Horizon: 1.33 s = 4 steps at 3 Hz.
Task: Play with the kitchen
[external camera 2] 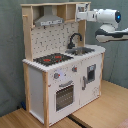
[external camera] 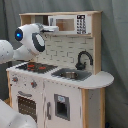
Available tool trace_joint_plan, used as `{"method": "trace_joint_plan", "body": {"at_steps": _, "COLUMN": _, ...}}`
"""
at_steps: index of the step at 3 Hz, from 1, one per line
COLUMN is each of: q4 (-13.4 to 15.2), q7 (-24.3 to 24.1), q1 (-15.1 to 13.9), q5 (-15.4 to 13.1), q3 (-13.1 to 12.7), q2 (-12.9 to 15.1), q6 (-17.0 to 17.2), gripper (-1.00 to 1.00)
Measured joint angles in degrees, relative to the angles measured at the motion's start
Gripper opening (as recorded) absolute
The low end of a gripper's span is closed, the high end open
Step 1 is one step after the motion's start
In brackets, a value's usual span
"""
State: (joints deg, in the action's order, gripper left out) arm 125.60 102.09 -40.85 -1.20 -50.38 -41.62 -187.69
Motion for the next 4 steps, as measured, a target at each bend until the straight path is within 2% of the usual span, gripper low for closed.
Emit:
{"method": "trace_joint_plan", "body": {"at_steps": 1, "q4": -0.1, "q7": 0.0, "q1": 0.3, "q5": 0.0, "q3": 0.0, "q2": -0.2, "q6": 0.0, "gripper": 1.0}}
{"method": "trace_joint_plan", "body": {"at_steps": 2, "q4": -0.2, "q7": 0.0, "q1": 0.8, "q5": 0.0, "q3": 0.1, "q2": -0.5, "q6": 0.0, "gripper": 1.0}}
{"method": "trace_joint_plan", "body": {"at_steps": 3, "q4": -1.0, "q7": 1.0, "q1": 4.1, "q5": 0.0, "q3": 1.6, "q2": -4.3, "q6": -2.6, "gripper": 1.0}}
{"method": "trace_joint_plan", "body": {"at_steps": 4, "q4": -5.7, "q7": -0.1, "q1": 1.1, "q5": 0.1, "q3": 0.4, "q2": -6.8, "q6": -4.2, "gripper": 1.0}}
